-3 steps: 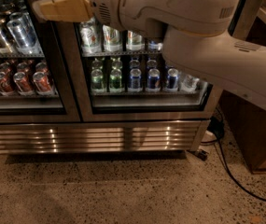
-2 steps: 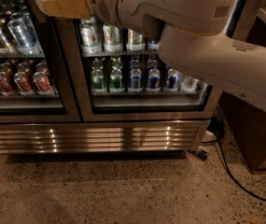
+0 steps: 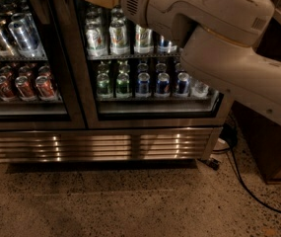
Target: Open right fridge door
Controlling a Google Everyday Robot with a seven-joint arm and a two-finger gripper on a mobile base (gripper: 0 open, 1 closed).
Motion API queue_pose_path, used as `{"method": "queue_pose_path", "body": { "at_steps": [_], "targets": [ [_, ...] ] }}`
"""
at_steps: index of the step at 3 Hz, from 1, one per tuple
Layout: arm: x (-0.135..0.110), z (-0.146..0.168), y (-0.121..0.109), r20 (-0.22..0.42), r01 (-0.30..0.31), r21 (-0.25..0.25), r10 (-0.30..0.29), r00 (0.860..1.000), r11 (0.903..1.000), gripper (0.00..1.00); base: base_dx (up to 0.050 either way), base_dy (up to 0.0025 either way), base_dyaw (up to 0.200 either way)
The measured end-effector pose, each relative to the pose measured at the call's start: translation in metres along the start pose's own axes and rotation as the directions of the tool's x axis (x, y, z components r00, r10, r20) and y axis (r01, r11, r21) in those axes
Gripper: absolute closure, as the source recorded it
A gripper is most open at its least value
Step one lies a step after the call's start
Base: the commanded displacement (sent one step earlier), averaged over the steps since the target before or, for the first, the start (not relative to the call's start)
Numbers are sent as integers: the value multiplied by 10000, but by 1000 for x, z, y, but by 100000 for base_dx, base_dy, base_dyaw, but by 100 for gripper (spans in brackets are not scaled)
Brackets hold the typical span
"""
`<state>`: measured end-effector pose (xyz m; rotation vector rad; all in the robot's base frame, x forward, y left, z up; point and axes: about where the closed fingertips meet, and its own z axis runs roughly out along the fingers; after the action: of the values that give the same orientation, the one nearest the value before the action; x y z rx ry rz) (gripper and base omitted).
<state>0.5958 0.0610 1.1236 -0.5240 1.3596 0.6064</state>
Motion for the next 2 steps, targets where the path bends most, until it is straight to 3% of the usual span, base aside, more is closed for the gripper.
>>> {"method": "queue_pose_path", "body": {
  "at_steps": [1, 2],
  "targets": [
    [-10, -2, -8, 730, -951, 344, 924, 9930, 9949, 0, 0, 0, 0],
    [-38, -29, -15, 1812, -1069, 840, 903, 9793, 9907, 0, 0, 0, 0]
  ]
}}
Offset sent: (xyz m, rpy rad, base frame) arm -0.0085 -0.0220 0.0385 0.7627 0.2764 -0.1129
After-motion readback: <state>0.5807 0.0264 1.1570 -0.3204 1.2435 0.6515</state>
